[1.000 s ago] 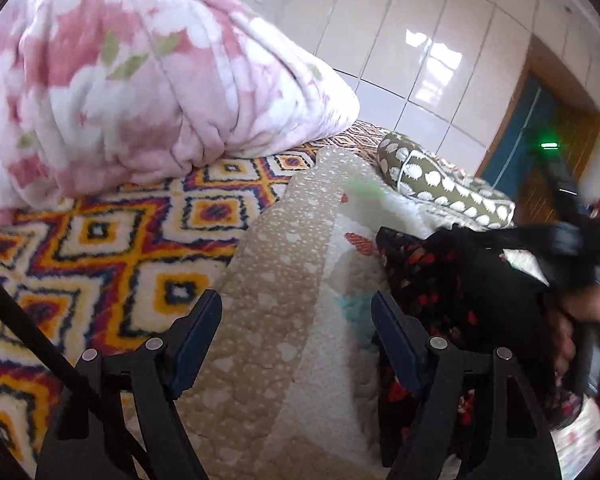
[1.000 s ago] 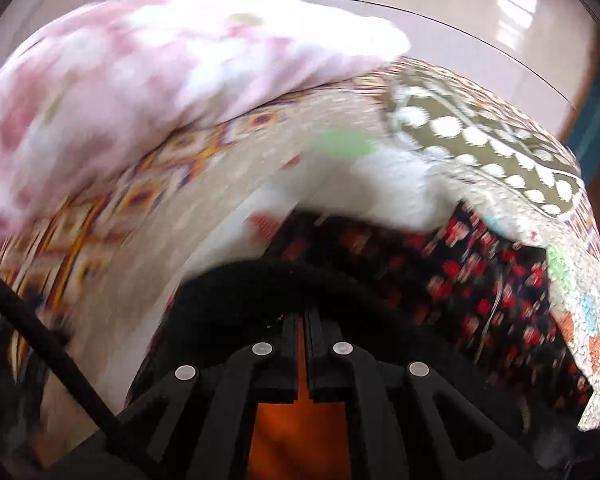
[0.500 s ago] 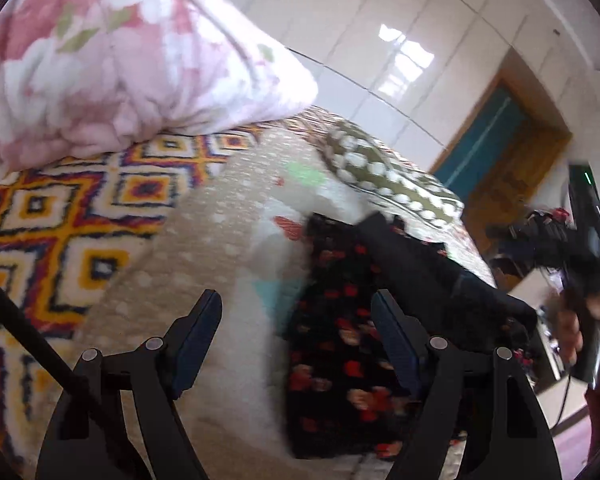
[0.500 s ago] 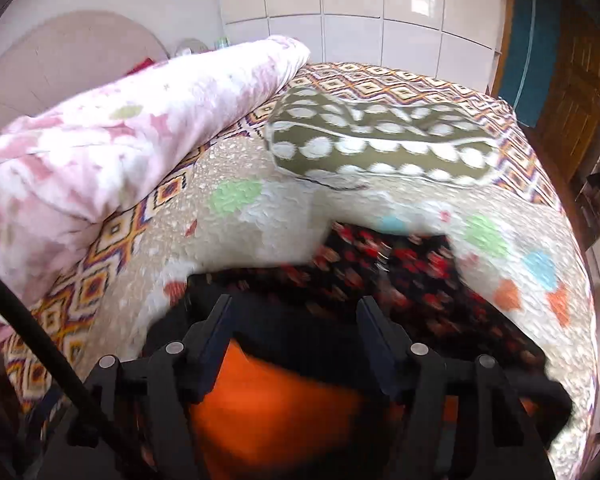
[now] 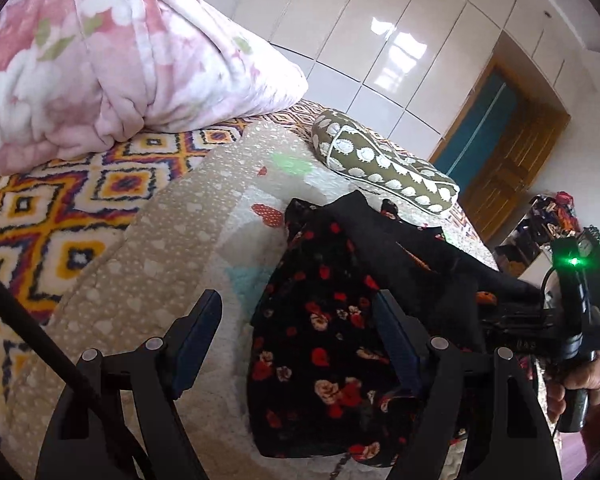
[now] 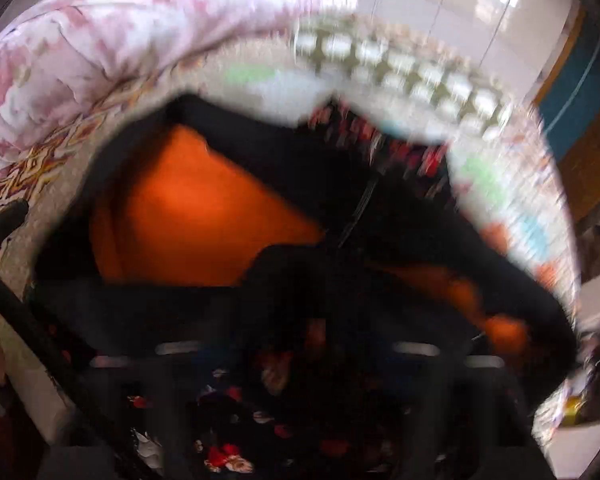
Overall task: Fold large clothes
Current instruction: 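Lay the garment end down near the pillow and open the right tool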
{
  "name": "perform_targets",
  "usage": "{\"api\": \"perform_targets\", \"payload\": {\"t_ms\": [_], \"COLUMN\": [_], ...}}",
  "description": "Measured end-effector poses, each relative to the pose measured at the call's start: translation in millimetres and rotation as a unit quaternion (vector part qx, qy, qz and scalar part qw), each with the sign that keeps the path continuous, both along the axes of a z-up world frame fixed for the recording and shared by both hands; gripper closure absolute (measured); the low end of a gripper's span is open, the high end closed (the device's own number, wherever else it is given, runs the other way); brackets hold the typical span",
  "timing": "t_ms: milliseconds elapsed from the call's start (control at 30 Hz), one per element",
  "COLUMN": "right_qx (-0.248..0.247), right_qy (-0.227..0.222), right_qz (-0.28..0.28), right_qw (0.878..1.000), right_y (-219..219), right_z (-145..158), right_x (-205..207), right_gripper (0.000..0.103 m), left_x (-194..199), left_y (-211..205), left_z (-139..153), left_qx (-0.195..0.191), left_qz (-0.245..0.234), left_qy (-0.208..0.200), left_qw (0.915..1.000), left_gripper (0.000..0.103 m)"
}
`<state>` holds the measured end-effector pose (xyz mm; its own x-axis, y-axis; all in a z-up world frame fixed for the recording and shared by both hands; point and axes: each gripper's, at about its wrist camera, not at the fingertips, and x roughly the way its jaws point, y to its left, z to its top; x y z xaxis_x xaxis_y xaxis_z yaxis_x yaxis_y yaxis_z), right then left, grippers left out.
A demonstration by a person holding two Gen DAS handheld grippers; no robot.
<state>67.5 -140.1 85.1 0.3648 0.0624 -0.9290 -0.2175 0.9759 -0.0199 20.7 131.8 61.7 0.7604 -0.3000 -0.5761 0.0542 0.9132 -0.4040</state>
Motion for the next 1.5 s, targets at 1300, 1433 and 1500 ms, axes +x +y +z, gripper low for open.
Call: {"api": "perform_targets", "payload": {"t_ms": [1300,1433,1500], "right_qx": [-0.037,-0.053,-0.056], "right_qy": [-0.063,-0.019,-0.029], "right_qz": [0.027,0.014,0.001], "right_qw": [0.997,0.998,0.998], "right_y": [151.1,165.3,162.7], "right_z": [11.3,-34.6,-39.4], "right_x": [116.0,137.5,138.4], "right_gripper": [0.093,0.091,0.087], "left_x": [20.3,21.9,21.4], "left_y": [50.0,29.3,21.6], "left_z": [-21.3,-21.5,-20.5], "left_qx": [-0.028,-0.004,0.003], "left_qz": [0.049,0.018,0.007], "left_qy": [0.060,0.063,0.063], "left_qw": [0.9966,0.9978,0.9980], "left_gripper": [0.027,0.027,0.027]}}
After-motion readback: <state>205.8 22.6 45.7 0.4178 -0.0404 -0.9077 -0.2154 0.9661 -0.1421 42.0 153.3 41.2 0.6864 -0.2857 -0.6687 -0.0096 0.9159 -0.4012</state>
